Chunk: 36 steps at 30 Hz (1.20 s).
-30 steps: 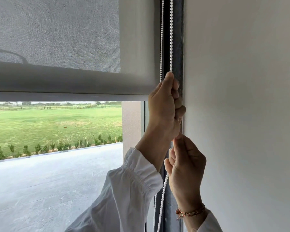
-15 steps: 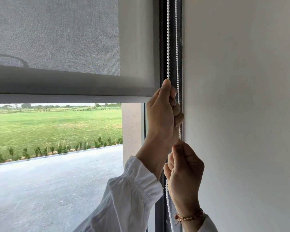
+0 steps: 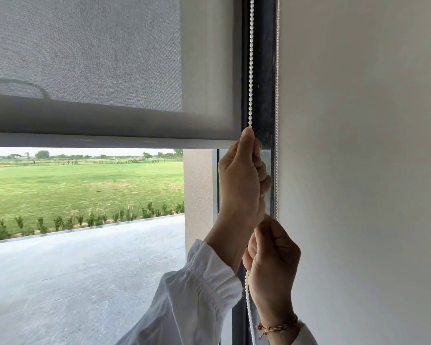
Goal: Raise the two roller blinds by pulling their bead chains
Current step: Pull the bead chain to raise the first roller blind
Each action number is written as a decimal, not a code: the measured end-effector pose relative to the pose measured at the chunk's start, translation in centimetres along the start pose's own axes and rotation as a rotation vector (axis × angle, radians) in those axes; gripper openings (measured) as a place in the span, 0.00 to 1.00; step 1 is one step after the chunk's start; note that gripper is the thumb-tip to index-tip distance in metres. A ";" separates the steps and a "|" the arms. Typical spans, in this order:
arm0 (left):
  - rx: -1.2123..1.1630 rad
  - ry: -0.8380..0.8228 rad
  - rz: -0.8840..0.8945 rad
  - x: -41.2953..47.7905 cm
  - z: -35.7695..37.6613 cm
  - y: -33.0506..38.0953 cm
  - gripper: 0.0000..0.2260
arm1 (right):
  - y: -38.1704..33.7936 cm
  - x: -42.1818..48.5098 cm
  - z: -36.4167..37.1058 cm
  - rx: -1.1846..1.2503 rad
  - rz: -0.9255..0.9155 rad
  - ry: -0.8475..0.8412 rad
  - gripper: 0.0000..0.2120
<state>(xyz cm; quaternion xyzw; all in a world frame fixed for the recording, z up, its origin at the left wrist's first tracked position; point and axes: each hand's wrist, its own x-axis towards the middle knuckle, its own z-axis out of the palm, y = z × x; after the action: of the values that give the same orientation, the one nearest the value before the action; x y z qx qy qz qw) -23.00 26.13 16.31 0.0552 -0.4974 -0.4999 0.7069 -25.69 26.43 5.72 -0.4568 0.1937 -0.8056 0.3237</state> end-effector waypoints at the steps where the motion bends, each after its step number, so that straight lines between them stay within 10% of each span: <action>1: -0.003 -0.003 0.002 0.0 0.0 0.0 0.18 | 0.0 0.0 0.0 -0.010 -0.008 0.001 0.24; 36: -0.035 0.063 0.054 -1.9 0.0 0.8 0.18 | 0.4 -1.3 -0.1 -0.095 -0.069 0.029 0.17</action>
<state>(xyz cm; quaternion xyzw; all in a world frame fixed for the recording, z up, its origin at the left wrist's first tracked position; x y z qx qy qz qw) -22.45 28.01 15.54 0.0452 -0.4674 -0.4871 0.7364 -25.12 27.00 4.63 -0.4666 0.2206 -0.8126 0.2708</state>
